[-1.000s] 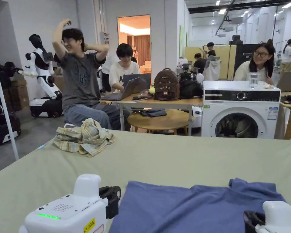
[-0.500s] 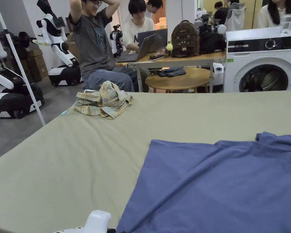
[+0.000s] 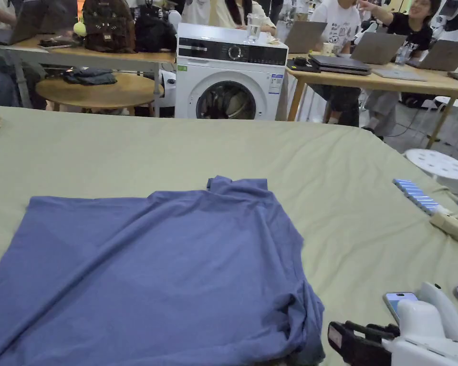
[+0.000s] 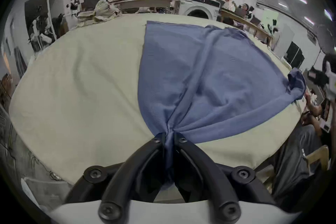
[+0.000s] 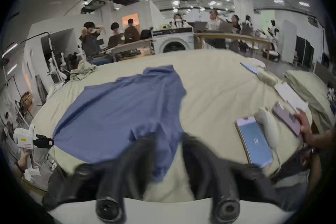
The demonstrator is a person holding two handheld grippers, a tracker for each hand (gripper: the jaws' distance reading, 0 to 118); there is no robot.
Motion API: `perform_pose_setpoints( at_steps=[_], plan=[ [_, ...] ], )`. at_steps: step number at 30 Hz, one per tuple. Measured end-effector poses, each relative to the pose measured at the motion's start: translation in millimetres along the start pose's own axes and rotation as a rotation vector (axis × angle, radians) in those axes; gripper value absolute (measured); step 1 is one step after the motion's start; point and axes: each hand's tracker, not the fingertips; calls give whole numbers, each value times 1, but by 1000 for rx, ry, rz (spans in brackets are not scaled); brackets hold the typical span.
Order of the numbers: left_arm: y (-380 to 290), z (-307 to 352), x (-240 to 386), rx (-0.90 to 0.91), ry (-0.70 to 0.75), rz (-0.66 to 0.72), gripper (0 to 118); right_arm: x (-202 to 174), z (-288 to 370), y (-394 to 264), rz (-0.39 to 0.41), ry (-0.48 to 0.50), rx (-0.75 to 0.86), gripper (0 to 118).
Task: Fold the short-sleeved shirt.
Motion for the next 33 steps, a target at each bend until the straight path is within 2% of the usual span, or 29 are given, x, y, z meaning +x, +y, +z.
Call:
perform_pose_setpoints(
  at_steps=[1,2,8,11,12,13,15,18,22,24,27,33],
  plan=[
    [-3,0,3,1,3,-3,3,-2,-5,-5,14,2,-30,60],
    [-3,0,3,4,15,-14,2,-6,-10,-9,24,7,-35,65],
    [-4,-1,4,4,22,2,3,-29,-39,-13,-2,129,-77,64],
    [-7,-2,1,14,39,-1,3,-33,-58,-10,25,86,-113,64],
    [-8,1,4,15,38,3,3,-33,-57,-9,13,90,-121,63],
    [-9,5,9,16,37,6,3,-31,-57,-10,4,95,-119,54],
    [-10,6,9,17,34,16,3,-28,-58,-12,8,88,-128,25],
    [-7,9,12,20,26,30,2,-20,-61,-11,20,81,-125,6],
    [3,21,14,79,-21,86,3,-17,-62,-2,-12,97,-100,3],
    [17,27,19,153,-18,88,3,-19,-62,9,-11,102,-80,2],
    [56,24,22,188,-19,61,3,-16,-71,38,-52,105,-14,2],
    [149,-24,13,234,-11,60,2,-16,-129,119,-56,27,46,1]
  ],
)
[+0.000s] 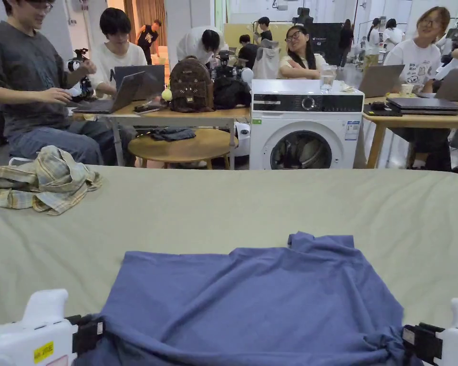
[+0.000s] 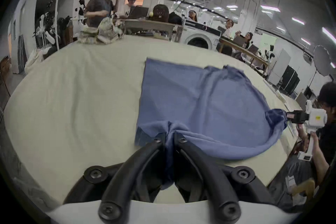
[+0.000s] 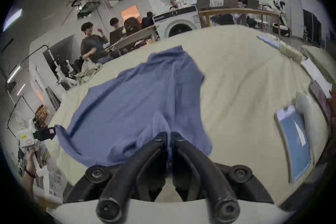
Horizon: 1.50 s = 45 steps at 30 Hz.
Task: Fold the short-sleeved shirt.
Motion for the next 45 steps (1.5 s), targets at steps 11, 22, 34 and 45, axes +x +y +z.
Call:
perform_pose_setpoints(
  at_steps=[11,22,34,45],
  plan=[
    [41,-103,-14,-126,105,39,2,-5,-78,31,40,-79,-34,1],
    [45,-27,6,160,61,-23,66,-25,-14,40,104,-78,186,60],
    [78,29,71,300,13,-160,64,-131,20,39,325,-7,298,48],
    [69,46,58,326,-59,-142,0,-143,23,26,323,-7,338,0]
  ],
)
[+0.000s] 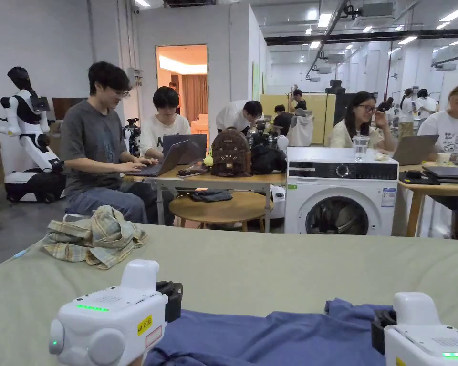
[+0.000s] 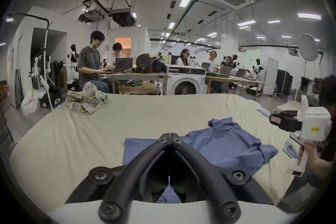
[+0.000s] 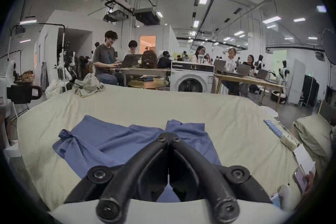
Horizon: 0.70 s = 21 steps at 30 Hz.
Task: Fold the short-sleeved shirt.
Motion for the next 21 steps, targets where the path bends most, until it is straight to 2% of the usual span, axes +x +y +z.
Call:
perform_pose_setpoints(
  at_steps=[4,6,7,8,9,10,11,12,16,19,21],
  plan=[
    [-24,-4,-35,-174,64,46,0,14,2,-13,-34,64,-53,0],
    [-49,-8,-57,-278,69,119,0,20,4,-22,-27,59,-76,0],
    [-61,-11,-66,-297,46,165,5,25,5,-27,-40,64,-95,0],
    [-72,-13,-72,-315,38,214,5,30,4,-32,-66,78,-117,0],
    [-81,-17,-76,-341,46,253,10,35,4,-37,-94,80,-137,0],
    [-88,-22,-77,-350,64,256,23,40,2,-41,-114,80,-151,0],
    [-95,-31,-77,-371,67,250,47,46,2,-45,-130,80,-160,0],
    [-101,-40,-78,-408,66,226,49,52,4,-47,-136,73,-167,0],
    [-122,-85,-82,-576,128,250,53,75,18,-57,-99,-26,-179,0],
    [-130,-98,-78,-558,160,241,53,101,29,-66,-117,-71,-207,0],
    [-128,-107,-73,-575,159,177,45,116,37,-73,-134,-117,-223,0]
  ],
)
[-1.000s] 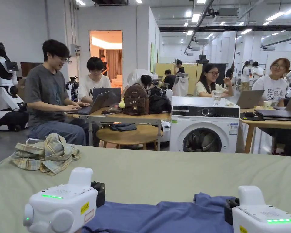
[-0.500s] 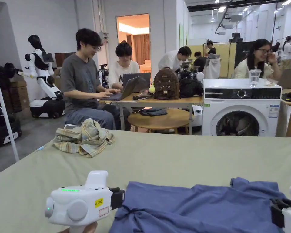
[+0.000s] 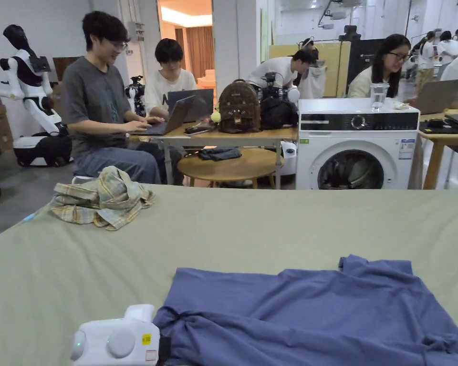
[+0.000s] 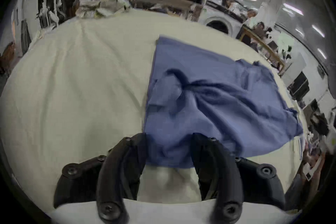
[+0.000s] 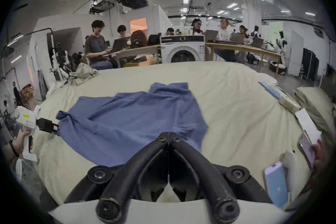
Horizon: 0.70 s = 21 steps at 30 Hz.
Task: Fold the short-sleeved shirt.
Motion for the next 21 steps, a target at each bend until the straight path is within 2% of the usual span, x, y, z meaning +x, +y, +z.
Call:
perform_pose_setpoints(
  at_steps=[1,2,3,4,6,7,8,9,10,13,16,18,19,20,21],
  plan=[
    [2,-4,4,-28,3,-7,38,7,0,-3,-12,-13,-8,0],
    [2,-1,6,-32,32,-52,15,13,-1,-6,-36,-28,-24,0],
    [4,-2,7,-37,40,-84,3,19,-4,-8,-68,-41,-49,0],
    [5,-3,6,-49,40,-94,3,23,-8,-11,-102,-50,-78,0],
    [3,0,5,-50,26,-67,3,31,-16,-19,-188,34,-95,2],
    [4,0,3,-48,21,-56,3,33,-21,-23,-228,69,-101,16],
    [3,1,2,-45,14,-43,3,32,-27,-26,-259,76,-112,43],
    [2,1,2,-41,12,-40,3,30,-31,-29,-276,74,-127,59],
    [-4,12,10,-36,11,-37,3,28,-38,-31,-287,81,-136,62],
    [-6,13,14,-24,15,-39,3,18,-55,-32,-291,85,-173,62],
    [-8,18,18,-28,18,-45,3,18,-82,-37,-342,81,-268,62],
    [-9,19,15,-25,12,-40,3,18,-86,-40,-330,17,-279,61],
    [-10,20,14,-22,6,-34,3,21,-84,-41,-361,78,-263,58],
    [-10,21,14,-23,2,-29,3,23,-80,-40,-355,71,-261,34],
    [-7,22,10,-35,-12,-32,3,25,-78,-38,-358,72,-259,2]
  ],
)
